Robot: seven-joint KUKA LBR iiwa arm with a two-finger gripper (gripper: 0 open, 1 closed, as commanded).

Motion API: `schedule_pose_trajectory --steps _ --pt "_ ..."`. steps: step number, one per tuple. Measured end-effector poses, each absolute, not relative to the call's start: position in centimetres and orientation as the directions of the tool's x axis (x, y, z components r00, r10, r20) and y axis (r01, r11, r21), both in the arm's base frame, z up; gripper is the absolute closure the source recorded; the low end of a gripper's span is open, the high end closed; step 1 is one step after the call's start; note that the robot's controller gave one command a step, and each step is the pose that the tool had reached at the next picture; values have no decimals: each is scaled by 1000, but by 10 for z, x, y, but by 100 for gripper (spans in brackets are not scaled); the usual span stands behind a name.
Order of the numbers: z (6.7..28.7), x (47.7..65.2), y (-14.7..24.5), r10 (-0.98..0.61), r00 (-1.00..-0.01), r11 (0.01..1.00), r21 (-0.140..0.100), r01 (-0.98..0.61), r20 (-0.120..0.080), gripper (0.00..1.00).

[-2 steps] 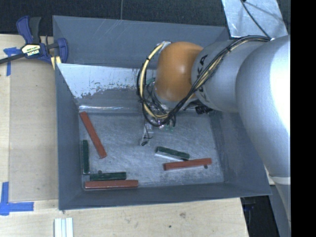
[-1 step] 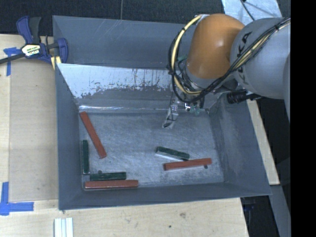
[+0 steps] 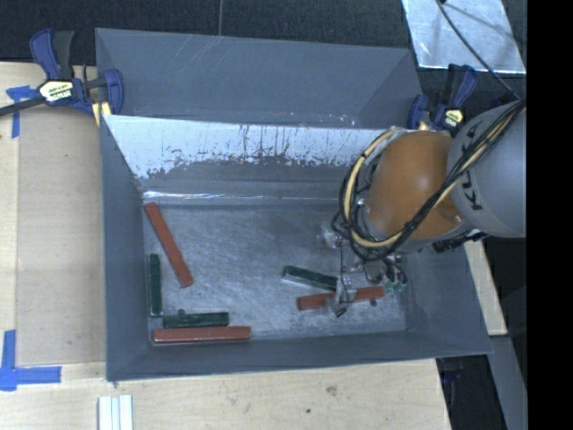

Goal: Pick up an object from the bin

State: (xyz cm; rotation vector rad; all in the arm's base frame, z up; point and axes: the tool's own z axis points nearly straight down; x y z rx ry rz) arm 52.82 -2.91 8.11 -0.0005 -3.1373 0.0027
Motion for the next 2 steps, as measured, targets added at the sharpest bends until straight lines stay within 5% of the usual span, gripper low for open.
schedule_pose_trajectory --steps 1,2 --pt "85 532 -27 0 -1000 1000 0 0 -6 100" --pt "215 539 -59 -26 -1000 1000 -3 -26 -13 100"
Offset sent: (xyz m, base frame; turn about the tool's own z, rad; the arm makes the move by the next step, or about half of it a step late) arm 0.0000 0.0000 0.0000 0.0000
